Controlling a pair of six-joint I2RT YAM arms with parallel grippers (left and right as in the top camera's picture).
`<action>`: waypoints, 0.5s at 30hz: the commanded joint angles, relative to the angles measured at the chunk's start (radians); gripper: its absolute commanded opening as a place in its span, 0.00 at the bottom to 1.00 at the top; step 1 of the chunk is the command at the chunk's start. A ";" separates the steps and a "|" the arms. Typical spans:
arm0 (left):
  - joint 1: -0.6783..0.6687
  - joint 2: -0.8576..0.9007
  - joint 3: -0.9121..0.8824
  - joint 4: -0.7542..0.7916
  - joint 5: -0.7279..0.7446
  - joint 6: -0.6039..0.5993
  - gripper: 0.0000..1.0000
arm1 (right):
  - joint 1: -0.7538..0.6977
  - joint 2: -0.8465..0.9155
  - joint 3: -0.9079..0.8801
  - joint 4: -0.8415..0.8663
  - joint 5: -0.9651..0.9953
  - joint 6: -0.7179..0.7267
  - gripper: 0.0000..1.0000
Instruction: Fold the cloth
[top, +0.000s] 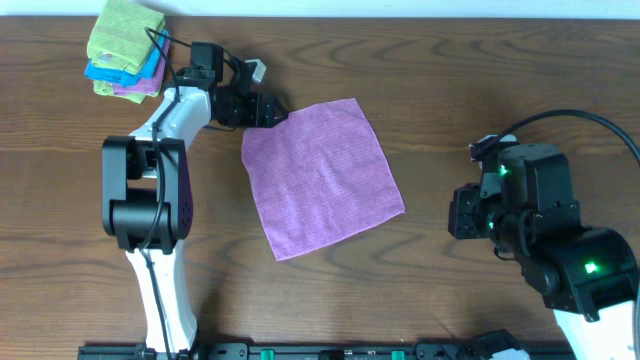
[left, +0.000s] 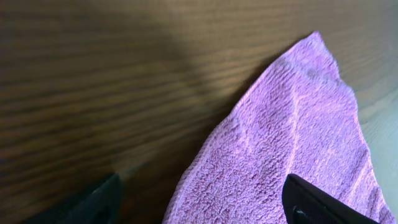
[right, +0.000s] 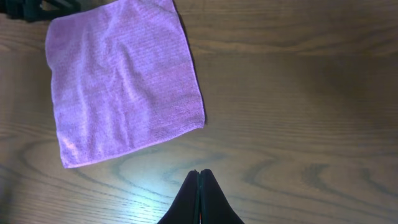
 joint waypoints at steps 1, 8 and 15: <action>-0.001 0.040 -0.005 -0.017 0.032 0.008 0.84 | -0.007 -0.005 0.002 -0.003 -0.008 -0.012 0.02; 0.017 0.039 -0.005 -0.155 0.028 0.051 0.81 | -0.007 -0.005 0.002 -0.003 -0.027 -0.012 0.01; 0.088 0.035 -0.005 -0.285 0.029 0.053 0.75 | -0.006 -0.005 0.002 -0.014 -0.030 -0.012 0.02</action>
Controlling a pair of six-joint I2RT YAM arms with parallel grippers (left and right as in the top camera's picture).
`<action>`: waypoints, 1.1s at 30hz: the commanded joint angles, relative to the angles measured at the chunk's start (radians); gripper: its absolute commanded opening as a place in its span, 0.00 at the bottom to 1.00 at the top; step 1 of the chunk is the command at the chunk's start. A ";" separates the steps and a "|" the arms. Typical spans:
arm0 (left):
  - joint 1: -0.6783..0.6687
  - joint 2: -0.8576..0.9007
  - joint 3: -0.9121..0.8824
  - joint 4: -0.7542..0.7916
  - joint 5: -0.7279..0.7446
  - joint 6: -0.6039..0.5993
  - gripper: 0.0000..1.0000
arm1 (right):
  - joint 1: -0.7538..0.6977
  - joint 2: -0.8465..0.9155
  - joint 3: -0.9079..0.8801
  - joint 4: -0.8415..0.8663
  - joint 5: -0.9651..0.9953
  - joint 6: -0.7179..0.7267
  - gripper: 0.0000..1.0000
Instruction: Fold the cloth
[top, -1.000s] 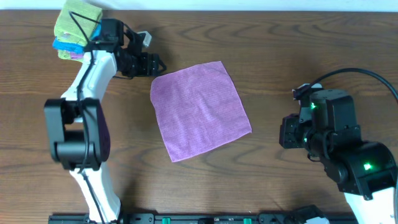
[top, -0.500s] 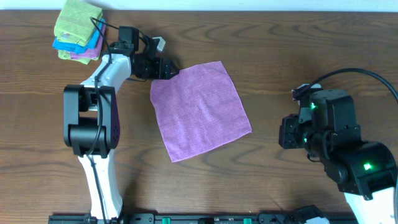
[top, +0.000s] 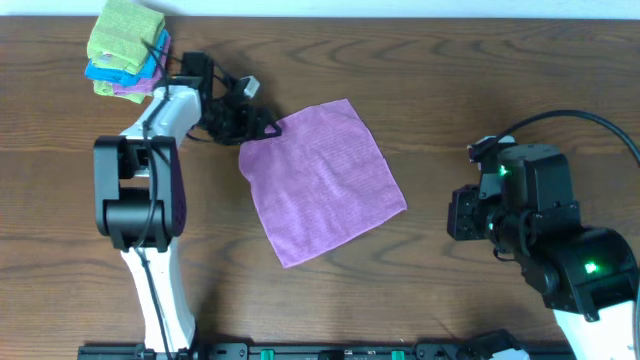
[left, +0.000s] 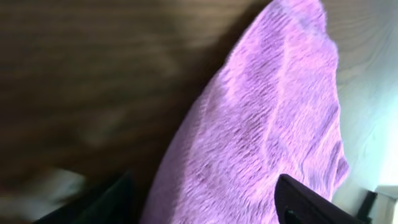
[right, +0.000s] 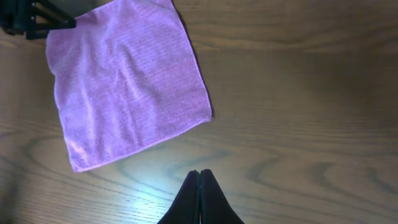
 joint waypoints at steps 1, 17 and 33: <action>0.044 0.030 -0.016 -0.048 -0.059 0.008 0.73 | -0.006 -0.005 0.002 -0.008 -0.010 -0.012 0.01; 0.077 0.028 -0.016 -0.282 -0.018 0.128 0.57 | -0.006 -0.005 0.002 -0.011 -0.031 -0.013 0.02; 0.079 -0.056 0.094 -0.484 -0.229 0.119 0.38 | -0.006 -0.005 0.002 -0.010 -0.031 -0.013 0.02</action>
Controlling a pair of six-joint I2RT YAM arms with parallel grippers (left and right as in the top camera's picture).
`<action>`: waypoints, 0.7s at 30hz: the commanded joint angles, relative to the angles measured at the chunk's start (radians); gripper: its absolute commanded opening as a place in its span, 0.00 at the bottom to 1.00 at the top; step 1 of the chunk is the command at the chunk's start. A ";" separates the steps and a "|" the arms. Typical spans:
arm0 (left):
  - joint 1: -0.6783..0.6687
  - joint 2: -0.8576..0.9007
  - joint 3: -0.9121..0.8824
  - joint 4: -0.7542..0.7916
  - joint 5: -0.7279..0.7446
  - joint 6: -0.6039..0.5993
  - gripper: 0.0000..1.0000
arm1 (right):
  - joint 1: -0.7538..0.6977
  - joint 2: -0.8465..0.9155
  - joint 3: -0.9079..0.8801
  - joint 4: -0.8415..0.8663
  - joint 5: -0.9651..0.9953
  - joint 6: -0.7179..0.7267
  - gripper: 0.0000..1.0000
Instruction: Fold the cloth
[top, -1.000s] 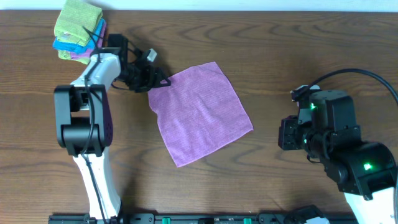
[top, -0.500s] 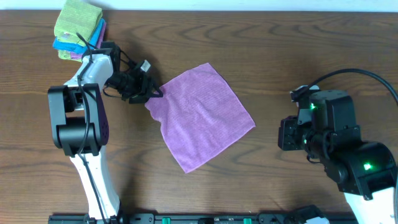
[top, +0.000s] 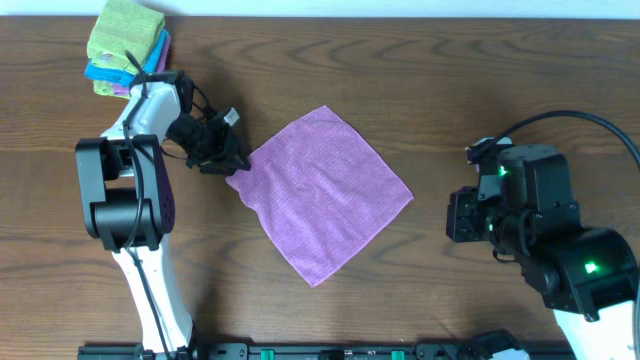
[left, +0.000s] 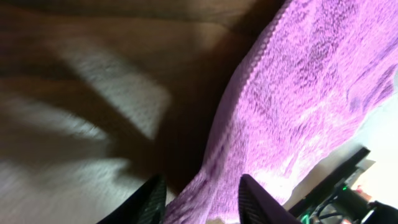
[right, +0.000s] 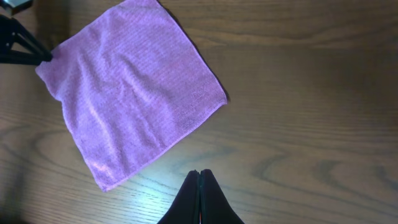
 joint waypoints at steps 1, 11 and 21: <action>0.006 -0.066 0.049 -0.039 -0.093 0.001 0.38 | -0.006 -0.006 0.002 -0.001 -0.007 -0.013 0.02; 0.003 -0.223 0.058 -0.082 -0.146 -0.127 0.35 | -0.006 -0.005 0.002 -0.001 -0.004 -0.016 0.02; -0.228 -0.234 0.055 -0.086 -0.203 -0.210 0.06 | -0.007 0.168 -0.020 0.132 0.072 -0.113 0.01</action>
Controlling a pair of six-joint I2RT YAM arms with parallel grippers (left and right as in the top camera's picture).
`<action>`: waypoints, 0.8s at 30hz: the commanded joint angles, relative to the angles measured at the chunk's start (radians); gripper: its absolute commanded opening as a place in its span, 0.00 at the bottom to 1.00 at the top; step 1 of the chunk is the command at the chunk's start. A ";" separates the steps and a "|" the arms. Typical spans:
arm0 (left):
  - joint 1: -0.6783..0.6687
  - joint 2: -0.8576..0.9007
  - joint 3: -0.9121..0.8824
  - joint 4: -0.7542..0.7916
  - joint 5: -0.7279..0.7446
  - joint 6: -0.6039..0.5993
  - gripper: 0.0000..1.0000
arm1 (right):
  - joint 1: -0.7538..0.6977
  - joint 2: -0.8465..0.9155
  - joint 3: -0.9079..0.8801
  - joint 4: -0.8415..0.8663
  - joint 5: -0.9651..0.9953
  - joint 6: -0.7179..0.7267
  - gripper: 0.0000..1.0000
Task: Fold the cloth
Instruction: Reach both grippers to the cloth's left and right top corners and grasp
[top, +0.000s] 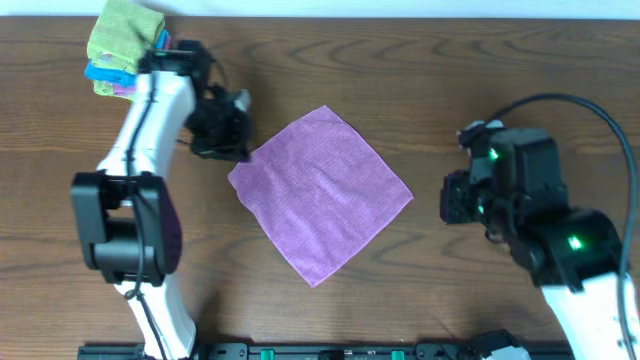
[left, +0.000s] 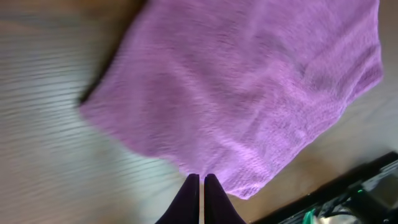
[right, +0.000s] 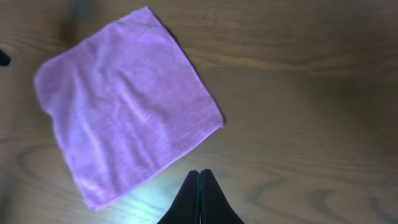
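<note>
The purple cloth (top: 320, 195) lies flat and unfolded on the wooden table, turned like a diamond. It fills the upper part of the left wrist view (left: 249, 93) and lies at the left of the right wrist view (right: 124, 143). My left gripper (top: 230, 140) hangs just beyond the cloth's left corner, and its fingers (left: 200, 182) are shut with nothing between them. Well to the right of the cloth, my right gripper (right: 200, 175) is also shut and empty, its arm (top: 500, 190) over bare wood.
A stack of folded cloths (top: 125, 45), green, blue and pink, sits at the table's far left corner behind the left arm. Bare wood (top: 450, 90) surrounds the purple cloth. The table's front edge with a black rail (top: 330, 350) runs along the bottom.
My left gripper was on the cloth's left corner with the cloth between its fingers. Now it is off the cloth, higher and shut empty. The right arm has shifted slightly farther back.
My left gripper stood open at the far left corner of the cloth, which lay nearly square to the table. Then the corner was between its fingers and the cloth lay turned and nearer. It now rests as a diamond, let go. The right gripper stayed shut throughout.
</note>
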 joint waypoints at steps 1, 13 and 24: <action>-0.079 -0.019 0.013 0.014 -0.072 -0.076 0.06 | -0.008 0.098 -0.023 0.026 0.038 -0.067 0.02; -0.197 -0.095 -0.112 0.209 -0.284 -0.342 0.06 | -0.100 0.454 -0.027 0.233 -0.177 -0.179 0.02; -0.196 -0.095 -0.311 0.370 -0.441 -0.541 0.06 | -0.024 0.641 -0.044 0.236 -0.221 -0.187 0.02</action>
